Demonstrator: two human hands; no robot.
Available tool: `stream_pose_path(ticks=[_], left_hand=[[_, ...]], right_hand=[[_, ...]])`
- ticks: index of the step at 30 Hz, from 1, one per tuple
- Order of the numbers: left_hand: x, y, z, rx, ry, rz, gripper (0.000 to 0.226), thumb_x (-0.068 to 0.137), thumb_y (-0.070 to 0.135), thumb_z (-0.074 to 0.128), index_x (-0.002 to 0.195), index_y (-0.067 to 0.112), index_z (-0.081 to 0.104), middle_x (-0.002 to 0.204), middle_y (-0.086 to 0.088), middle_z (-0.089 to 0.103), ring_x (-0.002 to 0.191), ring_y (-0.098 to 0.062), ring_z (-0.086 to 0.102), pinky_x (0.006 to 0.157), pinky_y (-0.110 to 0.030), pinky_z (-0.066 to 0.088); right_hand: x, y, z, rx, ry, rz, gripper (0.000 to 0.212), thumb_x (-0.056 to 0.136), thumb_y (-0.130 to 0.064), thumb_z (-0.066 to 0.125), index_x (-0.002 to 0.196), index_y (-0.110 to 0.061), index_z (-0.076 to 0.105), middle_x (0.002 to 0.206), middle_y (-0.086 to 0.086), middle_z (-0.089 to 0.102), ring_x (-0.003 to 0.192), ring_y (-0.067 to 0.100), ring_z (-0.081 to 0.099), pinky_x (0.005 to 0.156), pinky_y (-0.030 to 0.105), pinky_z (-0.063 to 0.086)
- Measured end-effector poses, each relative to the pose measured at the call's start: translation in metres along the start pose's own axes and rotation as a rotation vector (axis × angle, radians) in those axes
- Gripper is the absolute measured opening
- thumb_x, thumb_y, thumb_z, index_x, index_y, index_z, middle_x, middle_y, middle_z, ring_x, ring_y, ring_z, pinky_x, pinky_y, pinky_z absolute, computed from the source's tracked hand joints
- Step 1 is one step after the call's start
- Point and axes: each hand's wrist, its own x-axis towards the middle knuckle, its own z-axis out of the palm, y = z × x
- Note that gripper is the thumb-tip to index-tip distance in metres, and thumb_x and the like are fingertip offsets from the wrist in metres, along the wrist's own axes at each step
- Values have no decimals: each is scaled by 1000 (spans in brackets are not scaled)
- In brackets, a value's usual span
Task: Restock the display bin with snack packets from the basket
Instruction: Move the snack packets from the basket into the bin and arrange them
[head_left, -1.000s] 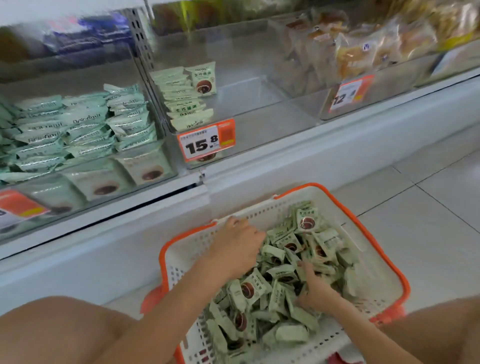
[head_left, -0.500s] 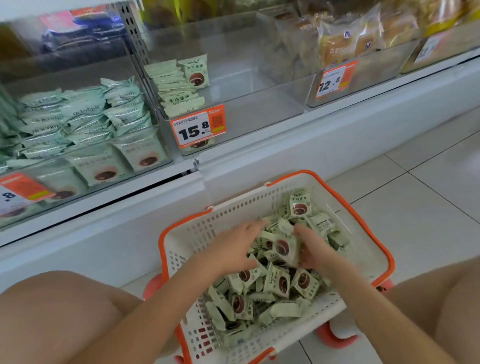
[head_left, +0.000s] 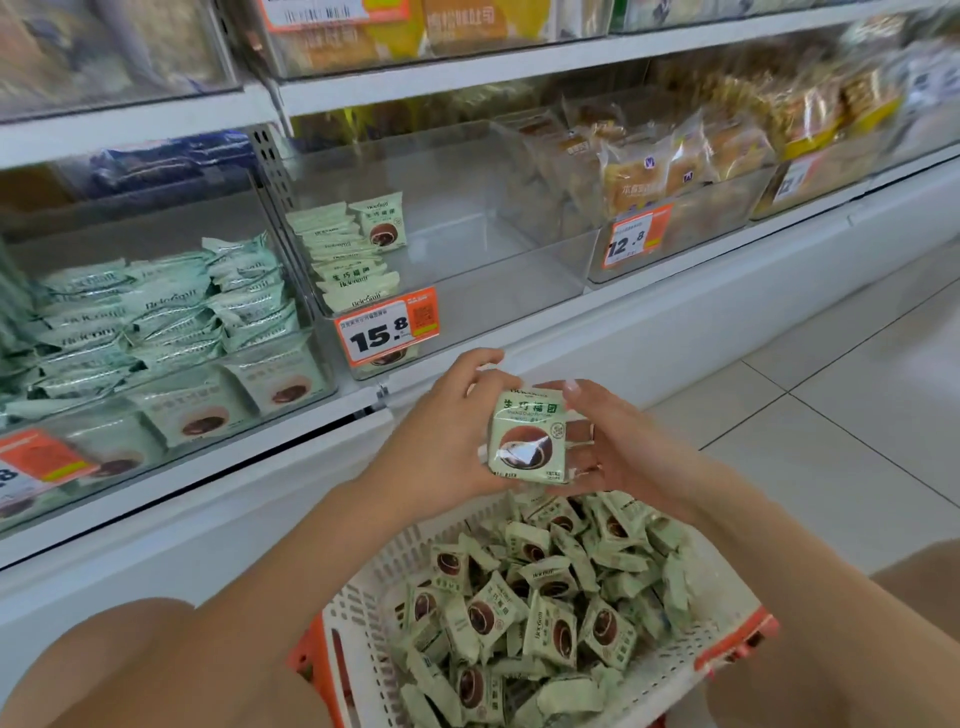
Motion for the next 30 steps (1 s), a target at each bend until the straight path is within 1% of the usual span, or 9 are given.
stream_pose_path(ticks=[2, 5, 8, 10, 15, 18, 23, 27, 30], left_hand=[[4, 0, -1, 123, 38, 47, 76, 63, 51, 79, 125, 15, 52, 134, -2, 46, 119, -21, 50, 97, -35, 36], [14, -7, -11, 251, 159, 67, 78, 60, 50, 80, 124, 12, 55, 114, -5, 64, 105, -27, 60, 91, -29, 29], [21, -23, -37, 225, 289, -122, 93, 66, 32, 85, 143, 10, 37, 125, -12, 60, 117, -31, 53, 102, -35, 32], [24, -44, -51, 382, 362, -207, 89, 68, 25, 84, 143, 8, 38, 131, -17, 56, 125, -33, 49, 109, -40, 28], [30, -82, -67, 593, 213, -285, 85, 70, 36, 81, 140, 7, 43, 144, -13, 44, 141, -29, 29, 115, -40, 3], [36, -93, -70, 650, 189, -269, 80, 75, 42, 75, 141, 11, 42, 147, -10, 40, 144, -26, 22, 115, -37, -10], [39, -105, -66, 730, 165, -244, 65, 65, 43, 79, 118, 9, 64, 125, -12, 61, 129, -30, 47, 113, -50, 12], [38, -109, -63, 734, 199, -192, 55, 73, 39, 69, 120, 12, 61, 127, -9, 60, 128, -28, 46, 115, -50, 12], [36, -109, -63, 733, 202, -191, 51, 76, 39, 63, 121, 14, 59, 128, -7, 58, 128, -26, 44, 115, -48, 9]], right_hand=[[5, -10, 5, -186, 80, -104, 32, 80, -33, 69, 110, -23, 61, 95, 12, 69, 81, 22, 71, 66, 33, 57], [22, -42, 7, -336, 116, -184, 20, 81, -9, 70, 100, -12, 66, 85, 13, 66, 72, 19, 68, 59, 25, 57], [49, -96, 0, -454, 227, -345, 20, 80, -7, 71, 99, -12, 65, 87, 11, 69, 82, 24, 68, 67, 28, 58], [75, -135, -2, -557, 320, -478, 22, 80, -11, 72, 101, -14, 64, 94, 7, 70, 88, 22, 69, 73, 33, 59], [180, -181, 15, -834, 365, -621, 20, 78, -14, 75, 97, -17, 68, 98, 2, 68, 92, 19, 65, 87, 40, 53], [241, -179, 31, -975, 360, -577, 26, 82, -13, 72, 107, -9, 68, 110, 8, 68, 100, 21, 62, 89, 28, 48], [313, -172, 38, -925, 407, -570, 30, 81, -9, 72, 111, -7, 66, 120, 9, 63, 110, 24, 59, 91, 27, 46], [346, -168, 44, -945, 357, -567, 35, 76, -6, 75, 110, -4, 67, 119, 8, 63, 101, 19, 56, 86, 18, 41], [360, -153, 46, -909, 358, -584, 46, 71, -4, 77, 113, -6, 58, 105, 8, 57, 91, 17, 51, 76, 24, 42]])
